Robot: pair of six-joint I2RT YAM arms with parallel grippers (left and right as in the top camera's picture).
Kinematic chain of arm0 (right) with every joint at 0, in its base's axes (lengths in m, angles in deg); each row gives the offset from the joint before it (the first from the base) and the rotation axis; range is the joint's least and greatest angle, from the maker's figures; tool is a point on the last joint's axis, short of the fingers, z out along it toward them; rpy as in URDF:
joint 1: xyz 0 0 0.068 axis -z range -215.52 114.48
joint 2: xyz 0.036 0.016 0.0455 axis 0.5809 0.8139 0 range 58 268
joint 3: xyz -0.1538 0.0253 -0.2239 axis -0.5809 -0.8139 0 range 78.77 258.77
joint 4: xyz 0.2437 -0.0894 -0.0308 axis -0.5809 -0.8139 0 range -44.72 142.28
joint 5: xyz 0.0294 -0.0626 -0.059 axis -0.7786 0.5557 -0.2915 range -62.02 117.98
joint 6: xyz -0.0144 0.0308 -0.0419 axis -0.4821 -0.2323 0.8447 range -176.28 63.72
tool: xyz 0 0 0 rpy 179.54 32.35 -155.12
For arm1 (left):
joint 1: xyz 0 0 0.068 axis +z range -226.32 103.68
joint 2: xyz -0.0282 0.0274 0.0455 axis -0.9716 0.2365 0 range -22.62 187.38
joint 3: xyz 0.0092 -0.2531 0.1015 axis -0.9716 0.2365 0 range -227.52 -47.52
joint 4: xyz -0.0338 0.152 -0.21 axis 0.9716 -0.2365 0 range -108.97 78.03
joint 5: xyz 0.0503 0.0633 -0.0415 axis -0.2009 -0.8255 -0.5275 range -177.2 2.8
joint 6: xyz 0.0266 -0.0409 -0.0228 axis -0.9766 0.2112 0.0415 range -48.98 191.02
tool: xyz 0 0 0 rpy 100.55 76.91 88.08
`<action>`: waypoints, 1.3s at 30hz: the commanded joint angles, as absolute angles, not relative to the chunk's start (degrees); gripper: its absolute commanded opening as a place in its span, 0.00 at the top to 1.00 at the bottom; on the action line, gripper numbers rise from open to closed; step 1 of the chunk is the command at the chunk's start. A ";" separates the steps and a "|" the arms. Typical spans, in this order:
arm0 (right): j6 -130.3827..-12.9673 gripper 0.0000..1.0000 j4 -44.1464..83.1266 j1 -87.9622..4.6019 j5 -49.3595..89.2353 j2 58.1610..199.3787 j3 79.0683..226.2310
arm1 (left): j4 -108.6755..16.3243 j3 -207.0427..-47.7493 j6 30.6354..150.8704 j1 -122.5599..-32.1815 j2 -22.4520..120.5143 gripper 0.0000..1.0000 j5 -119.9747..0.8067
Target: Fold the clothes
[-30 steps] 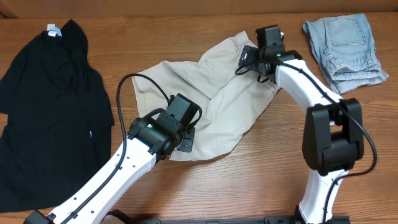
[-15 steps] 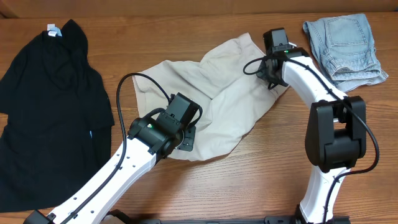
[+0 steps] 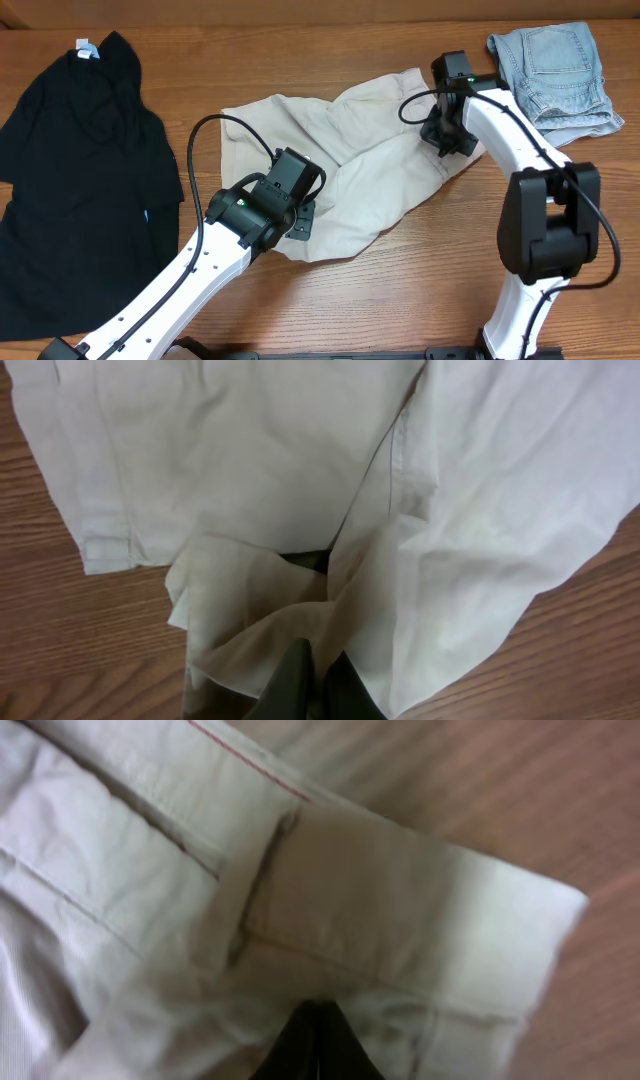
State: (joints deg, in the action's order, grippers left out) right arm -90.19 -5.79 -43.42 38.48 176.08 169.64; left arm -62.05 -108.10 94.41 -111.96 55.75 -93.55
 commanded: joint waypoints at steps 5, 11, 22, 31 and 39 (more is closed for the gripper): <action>-91.02 0.96 -12.78 -43.26 37.92 172.08 169.77 | -61.55 -108.01 92.84 -112.33 54.62 0.96 -97.57; -90.56 0.96 -15.12 -43.26 37.92 171.21 168.73 | -61.31 -108.01 92.82 -112.33 54.62 0.96 -99.52; -81.12 0.96 -14.01 -43.26 31.42 162.35 168.75 | -59.41 -108.01 92.84 -112.33 54.62 0.96 -101.33; -69.64 0.22 7.37 -43.64 25.61 166.27 168.73 | -58.23 -108.01 92.86 -112.33 54.64 0.96 -98.34; -63.35 0.13 12.59 -43.57 34.70 174.48 168.75 | -58.21 -107.99 92.84 -112.33 54.64 0.96 -98.12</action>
State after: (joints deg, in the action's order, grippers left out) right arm -67.46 12.14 -43.53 29.76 171.16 168.73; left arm -58.60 -108.07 94.39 -111.96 55.75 -98.55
